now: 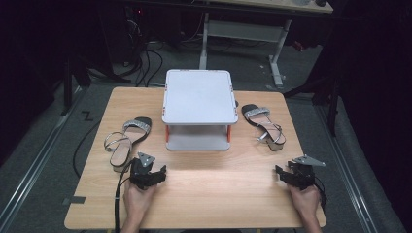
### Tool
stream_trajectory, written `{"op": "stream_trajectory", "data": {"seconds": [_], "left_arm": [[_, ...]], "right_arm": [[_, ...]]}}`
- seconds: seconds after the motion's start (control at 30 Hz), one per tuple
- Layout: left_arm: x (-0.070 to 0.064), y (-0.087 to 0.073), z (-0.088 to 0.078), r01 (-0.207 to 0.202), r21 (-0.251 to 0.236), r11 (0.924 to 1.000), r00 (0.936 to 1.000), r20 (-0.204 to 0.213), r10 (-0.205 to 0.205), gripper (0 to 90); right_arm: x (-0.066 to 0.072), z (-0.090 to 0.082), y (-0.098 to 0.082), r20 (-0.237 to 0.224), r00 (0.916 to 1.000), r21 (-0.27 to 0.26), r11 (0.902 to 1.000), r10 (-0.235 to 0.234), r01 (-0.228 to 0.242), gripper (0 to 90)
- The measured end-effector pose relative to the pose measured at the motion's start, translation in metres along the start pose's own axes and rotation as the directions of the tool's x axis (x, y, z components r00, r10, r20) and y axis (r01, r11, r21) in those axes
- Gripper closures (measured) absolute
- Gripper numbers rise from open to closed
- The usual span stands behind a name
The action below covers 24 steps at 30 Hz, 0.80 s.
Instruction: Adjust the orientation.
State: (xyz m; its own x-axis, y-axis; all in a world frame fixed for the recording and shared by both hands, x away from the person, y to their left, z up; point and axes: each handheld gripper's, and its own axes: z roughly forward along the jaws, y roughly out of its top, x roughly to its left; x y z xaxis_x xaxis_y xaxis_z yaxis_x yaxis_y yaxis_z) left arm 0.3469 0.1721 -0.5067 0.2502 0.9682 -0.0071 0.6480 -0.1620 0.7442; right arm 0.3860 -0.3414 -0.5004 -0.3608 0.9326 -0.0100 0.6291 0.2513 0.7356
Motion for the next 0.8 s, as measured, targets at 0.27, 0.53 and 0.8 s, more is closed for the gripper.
{"op": "stream_trajectory", "data": {"seconds": [0.27, 0.53, 0.8], "left_arm": [[0.000, 0.000, 0.000, 0.006, 0.000, 1.0000, 1.0000, 0.000, -0.006, 27.9], [0.000, 0.003, -0.003, 0.004, 0.026, 0.9997, 1.0000, 0.006, -0.004, 34.2], [0.002, 0.013, -0.014, -0.014, 0.017, 0.9998, 0.9992, 0.037, 0.013, 35.5]], "right_arm": [[0.000, 0.000, 0.000, -0.001, 1.0000, 0.001, 1.0000, -0.001, 0.001, 39.9], [0.000, 0.000, 0.000, -0.001, 1.0000, 0.000, 1.0000, -0.006, 0.006, 39.6], [0.000, 0.000, 0.000, -0.001, 1.0000, 0.001, 1.0000, -0.004, 0.004, 39.3]]}}
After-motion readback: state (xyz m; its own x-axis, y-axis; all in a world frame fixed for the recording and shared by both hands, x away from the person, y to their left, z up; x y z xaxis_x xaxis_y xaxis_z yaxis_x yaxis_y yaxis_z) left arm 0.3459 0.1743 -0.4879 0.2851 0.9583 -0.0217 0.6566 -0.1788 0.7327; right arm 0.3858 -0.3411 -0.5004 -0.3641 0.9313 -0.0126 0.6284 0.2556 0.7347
